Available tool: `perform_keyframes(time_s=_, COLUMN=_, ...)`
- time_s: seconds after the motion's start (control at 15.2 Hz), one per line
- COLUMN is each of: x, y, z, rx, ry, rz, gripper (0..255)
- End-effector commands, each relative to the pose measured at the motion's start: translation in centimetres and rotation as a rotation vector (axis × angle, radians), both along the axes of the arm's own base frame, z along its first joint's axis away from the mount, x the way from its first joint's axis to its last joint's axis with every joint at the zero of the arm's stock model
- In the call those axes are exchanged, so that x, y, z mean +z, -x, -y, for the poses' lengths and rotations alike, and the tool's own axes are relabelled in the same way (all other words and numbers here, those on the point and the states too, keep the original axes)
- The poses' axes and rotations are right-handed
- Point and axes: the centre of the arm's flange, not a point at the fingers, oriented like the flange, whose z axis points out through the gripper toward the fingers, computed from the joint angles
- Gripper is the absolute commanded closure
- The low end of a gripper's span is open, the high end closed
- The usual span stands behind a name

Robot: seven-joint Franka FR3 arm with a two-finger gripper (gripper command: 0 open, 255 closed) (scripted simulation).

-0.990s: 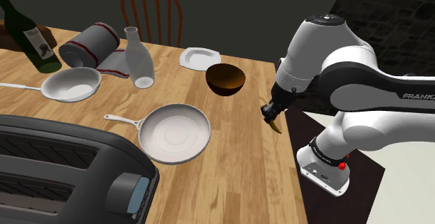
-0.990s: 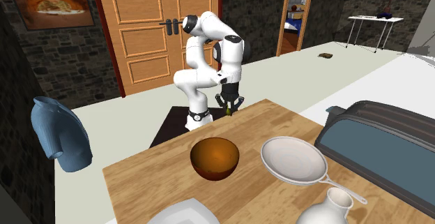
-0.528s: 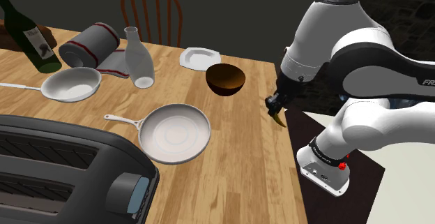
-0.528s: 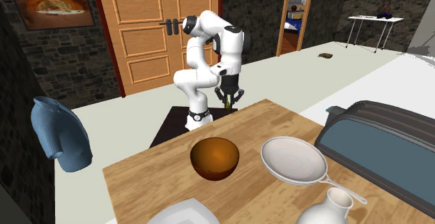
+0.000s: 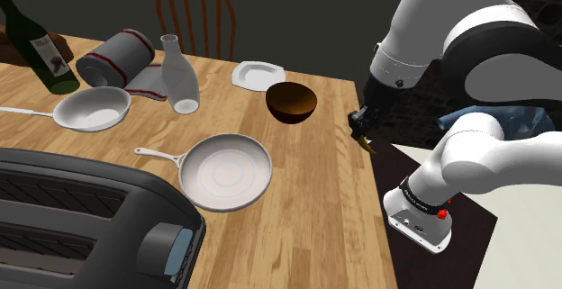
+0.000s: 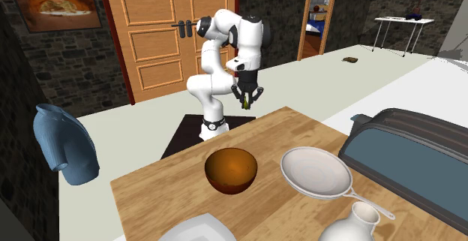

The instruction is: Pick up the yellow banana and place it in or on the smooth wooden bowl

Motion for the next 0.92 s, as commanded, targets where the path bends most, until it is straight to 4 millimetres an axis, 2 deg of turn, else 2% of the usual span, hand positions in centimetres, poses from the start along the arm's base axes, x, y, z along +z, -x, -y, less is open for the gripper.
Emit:
perform_keyframes(time_s=0.0, x=0.3, y=-1.3, z=0.2, rx=0.0, ry=0.0, rz=0.0, gripper=255)
perform_keyframes(time_s=0.86, x=0.0, y=-18.3, z=2.9, rx=0.0, ry=0.0, rz=0.0, gripper=255)
